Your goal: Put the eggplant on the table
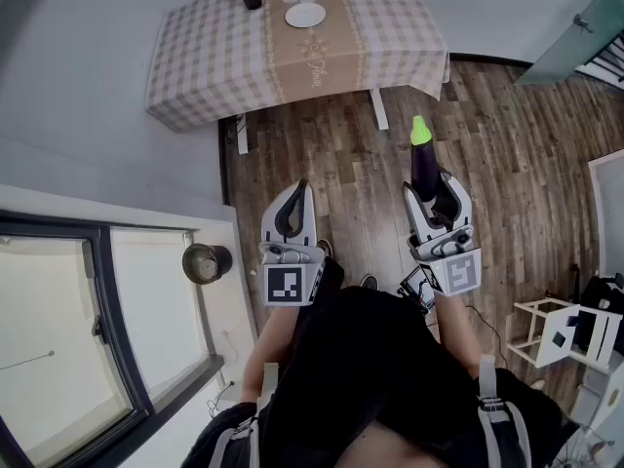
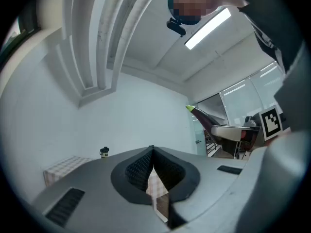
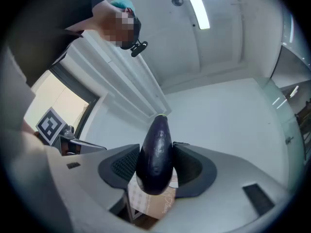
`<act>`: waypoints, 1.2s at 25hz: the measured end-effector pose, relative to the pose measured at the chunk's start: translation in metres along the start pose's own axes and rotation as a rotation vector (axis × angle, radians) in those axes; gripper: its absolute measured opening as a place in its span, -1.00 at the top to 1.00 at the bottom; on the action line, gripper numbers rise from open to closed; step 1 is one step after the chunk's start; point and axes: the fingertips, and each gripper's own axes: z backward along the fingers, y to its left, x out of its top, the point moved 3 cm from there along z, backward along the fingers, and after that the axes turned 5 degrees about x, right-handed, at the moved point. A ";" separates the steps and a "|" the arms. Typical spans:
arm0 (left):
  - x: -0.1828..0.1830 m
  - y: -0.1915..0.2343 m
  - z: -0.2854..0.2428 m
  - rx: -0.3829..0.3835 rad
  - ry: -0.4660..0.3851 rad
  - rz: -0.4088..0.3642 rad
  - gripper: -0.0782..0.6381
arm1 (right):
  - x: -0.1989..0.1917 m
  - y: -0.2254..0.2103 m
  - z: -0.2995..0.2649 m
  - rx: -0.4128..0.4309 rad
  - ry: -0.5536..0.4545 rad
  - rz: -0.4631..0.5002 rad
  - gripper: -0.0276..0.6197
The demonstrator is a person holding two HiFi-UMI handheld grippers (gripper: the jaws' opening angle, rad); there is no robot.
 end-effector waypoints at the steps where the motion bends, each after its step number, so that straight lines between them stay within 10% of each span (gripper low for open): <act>1: -0.001 0.010 -0.003 -0.006 0.002 -0.006 0.82 | -0.002 0.004 -0.009 0.004 -0.002 -0.010 0.23; 17: -0.020 0.132 -0.061 -0.077 0.010 0.033 0.81 | -0.044 0.038 -0.144 -0.005 0.033 -0.021 0.22; 30: -0.056 0.165 -0.211 -0.089 0.075 0.003 0.81 | -0.115 -0.082 -0.250 -0.054 0.046 -0.062 0.22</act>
